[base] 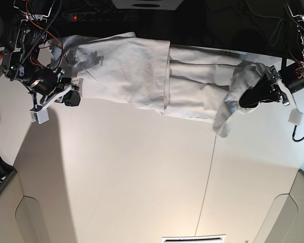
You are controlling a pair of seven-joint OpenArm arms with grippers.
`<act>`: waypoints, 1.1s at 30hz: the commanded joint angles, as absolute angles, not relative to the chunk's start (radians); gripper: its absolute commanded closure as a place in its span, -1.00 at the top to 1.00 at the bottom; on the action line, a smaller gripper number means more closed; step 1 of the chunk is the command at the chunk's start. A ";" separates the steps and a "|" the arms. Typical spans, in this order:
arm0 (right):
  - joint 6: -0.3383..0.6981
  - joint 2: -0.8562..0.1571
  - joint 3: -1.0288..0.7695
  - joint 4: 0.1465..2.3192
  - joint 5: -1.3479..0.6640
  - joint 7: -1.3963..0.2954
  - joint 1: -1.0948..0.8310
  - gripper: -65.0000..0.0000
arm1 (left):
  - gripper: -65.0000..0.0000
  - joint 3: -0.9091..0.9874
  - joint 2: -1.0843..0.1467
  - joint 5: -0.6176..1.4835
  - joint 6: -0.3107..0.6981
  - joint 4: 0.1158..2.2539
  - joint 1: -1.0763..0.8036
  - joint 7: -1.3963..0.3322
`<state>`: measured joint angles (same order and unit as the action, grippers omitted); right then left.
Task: Layout the t-shirt on the table in an organized manner, then fold the t-shirt properly
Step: 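Grasp the strip end with the left gripper and fold it toward the right gripper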
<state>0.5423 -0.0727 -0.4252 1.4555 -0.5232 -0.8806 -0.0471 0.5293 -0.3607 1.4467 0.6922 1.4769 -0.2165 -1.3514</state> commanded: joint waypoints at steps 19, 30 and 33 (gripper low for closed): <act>0.546 -0.069 -0.426 1.474 -0.543 -0.868 -0.036 -1.00 | -1.00 0.305 -0.264 1.484 0.698 1.605 -0.200 -1.312; 0.546 -0.068 -0.426 1.474 -0.562 -0.868 -0.036 -1.00 | -1.00 0.099 -0.207 1.449 0.698 1.684 -0.196 -1.204; 0.546 -0.069 -0.426 1.474 -0.577 -0.868 -0.036 -1.00 | -1.00 0.064 -0.197 1.301 0.698 1.684 -0.187 -1.103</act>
